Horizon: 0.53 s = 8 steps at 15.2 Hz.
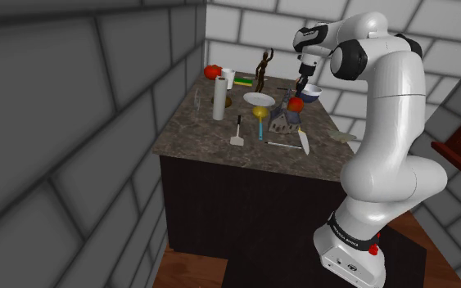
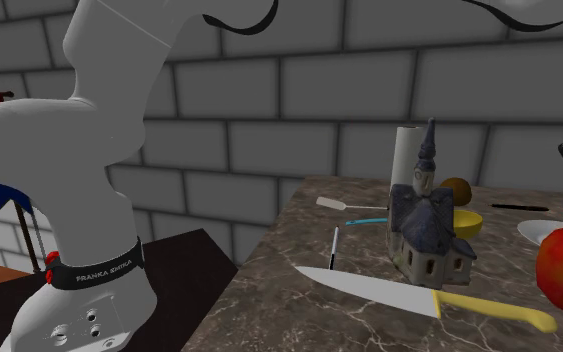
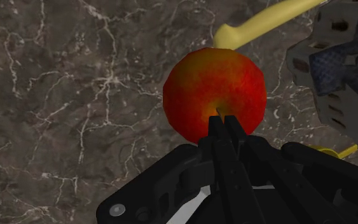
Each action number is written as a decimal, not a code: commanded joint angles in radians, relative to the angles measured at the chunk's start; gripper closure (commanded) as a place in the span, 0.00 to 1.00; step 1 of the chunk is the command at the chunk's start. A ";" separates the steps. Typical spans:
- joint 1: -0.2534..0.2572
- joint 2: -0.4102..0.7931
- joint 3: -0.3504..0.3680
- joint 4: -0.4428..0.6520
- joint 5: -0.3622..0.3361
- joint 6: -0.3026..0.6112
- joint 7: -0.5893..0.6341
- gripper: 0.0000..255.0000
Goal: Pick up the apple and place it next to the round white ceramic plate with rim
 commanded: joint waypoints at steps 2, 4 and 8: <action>0.000 0.000 0.000 0.000 0.000 0.001 0.000 1.00; 0.000 0.000 0.000 0.000 0.000 0.001 0.000 0.00; 0.000 0.000 0.000 0.000 0.000 0.000 0.000 0.00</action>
